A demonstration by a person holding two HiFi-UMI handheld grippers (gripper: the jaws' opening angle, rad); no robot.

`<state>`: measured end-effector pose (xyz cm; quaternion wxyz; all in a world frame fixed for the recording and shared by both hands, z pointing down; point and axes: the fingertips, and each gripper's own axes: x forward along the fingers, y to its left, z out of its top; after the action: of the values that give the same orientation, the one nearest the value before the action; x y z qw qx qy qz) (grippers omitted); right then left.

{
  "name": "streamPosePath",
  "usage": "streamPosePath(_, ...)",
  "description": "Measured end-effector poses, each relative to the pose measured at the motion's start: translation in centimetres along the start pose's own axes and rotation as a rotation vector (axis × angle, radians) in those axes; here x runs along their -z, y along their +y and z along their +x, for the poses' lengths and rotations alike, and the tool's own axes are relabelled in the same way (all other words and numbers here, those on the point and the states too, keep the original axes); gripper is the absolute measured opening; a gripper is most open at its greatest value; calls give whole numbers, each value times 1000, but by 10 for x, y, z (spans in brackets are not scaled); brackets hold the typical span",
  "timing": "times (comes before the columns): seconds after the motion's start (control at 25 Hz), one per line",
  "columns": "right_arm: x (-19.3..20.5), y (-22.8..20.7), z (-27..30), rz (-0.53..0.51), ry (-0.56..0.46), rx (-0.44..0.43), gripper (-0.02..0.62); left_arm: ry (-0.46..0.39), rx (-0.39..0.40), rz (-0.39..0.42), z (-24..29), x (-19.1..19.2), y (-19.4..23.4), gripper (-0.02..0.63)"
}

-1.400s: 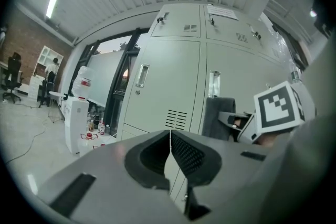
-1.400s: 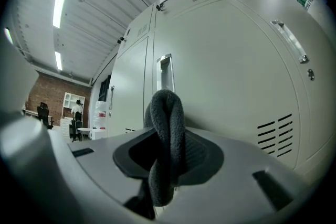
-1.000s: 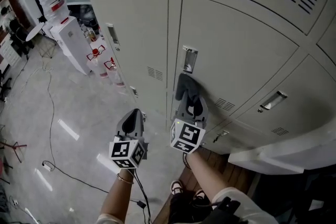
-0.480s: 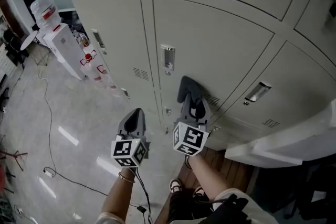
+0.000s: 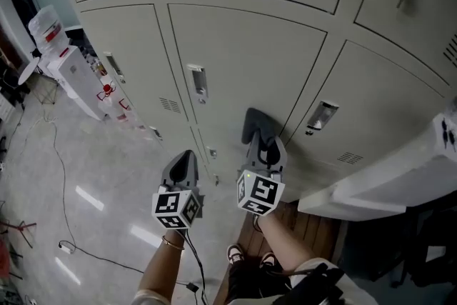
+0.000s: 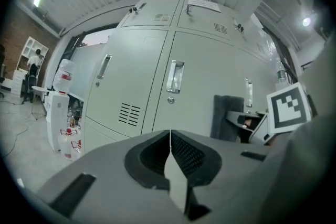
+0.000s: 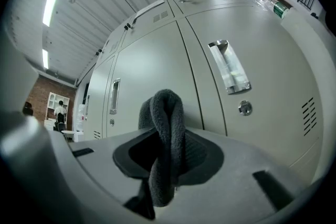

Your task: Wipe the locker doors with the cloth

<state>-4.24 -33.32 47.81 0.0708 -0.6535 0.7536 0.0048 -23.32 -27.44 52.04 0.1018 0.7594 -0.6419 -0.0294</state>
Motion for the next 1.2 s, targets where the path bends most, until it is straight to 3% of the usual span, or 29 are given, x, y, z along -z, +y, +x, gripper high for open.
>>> streamPosePath(1.2, -25, -132, -52, -32, -20, 172, 89, 8, 162, 27, 26, 4, -119, 11)
